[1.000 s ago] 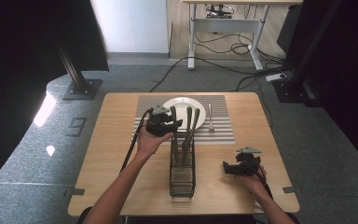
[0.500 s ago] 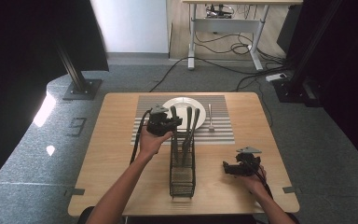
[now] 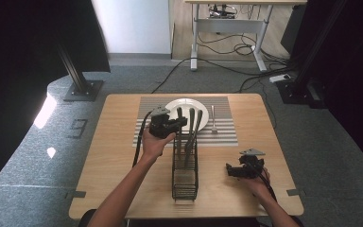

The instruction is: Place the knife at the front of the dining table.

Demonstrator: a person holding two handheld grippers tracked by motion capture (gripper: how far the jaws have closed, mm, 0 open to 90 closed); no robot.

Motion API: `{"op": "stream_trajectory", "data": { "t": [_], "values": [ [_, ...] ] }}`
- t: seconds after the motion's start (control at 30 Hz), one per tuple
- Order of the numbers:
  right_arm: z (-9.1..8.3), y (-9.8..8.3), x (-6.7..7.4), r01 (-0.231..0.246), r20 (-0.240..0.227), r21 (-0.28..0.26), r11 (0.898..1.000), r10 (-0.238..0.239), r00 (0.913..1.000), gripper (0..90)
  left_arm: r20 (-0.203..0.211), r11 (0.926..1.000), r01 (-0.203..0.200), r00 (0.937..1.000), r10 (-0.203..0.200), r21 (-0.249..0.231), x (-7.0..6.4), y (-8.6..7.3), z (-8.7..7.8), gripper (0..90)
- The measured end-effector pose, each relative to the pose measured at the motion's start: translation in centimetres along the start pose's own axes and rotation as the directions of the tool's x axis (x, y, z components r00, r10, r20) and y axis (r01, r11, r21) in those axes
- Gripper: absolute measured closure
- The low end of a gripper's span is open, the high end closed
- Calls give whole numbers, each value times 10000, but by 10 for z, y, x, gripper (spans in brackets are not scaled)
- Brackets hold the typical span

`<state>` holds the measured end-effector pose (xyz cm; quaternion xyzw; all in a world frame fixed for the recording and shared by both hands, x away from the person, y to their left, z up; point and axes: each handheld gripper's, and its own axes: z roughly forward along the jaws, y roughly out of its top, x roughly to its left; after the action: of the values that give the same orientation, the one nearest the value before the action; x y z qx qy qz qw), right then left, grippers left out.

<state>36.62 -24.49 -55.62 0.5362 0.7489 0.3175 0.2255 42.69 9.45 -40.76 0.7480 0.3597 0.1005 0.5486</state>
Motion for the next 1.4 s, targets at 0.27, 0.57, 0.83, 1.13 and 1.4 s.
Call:
{"op": "stream_trajectory", "data": {
  "t": [0.27, 0.57, 0.83, 1.13, 1.4],
  "values": [
    [0, 0, 0, 12, -14, 15, 10000, -12, 10000, 4, 98, 9978, -324, 9994, 330, -579, -9, 21, -18, 832],
    [0, 0, 0, 11, -11, 23, 10000, -11, 10000, 4, -205, 9829, -1077, 9942, 1058, -1495, -24, 55, -53, 833],
    [0, 0, 0, -25, 0, 30, 10000, 25, 10000, 2, -502, 9553, -1140, 9933, 1042, -2727, -28, 77, -100, 831],
    [0, 0, 0, -20, 17, 22, 10000, 20, 10000, 1, -1065, 9712, -861, 9923, 636, -2223, -9, 67, -108, 832],
    [0, 0, 0, -38, 14, 37, 10000, 38, 10000, 1, -1745, 9868, -866, 9827, 620, -1372, 7, 47, -98, 832]
  ]
}}
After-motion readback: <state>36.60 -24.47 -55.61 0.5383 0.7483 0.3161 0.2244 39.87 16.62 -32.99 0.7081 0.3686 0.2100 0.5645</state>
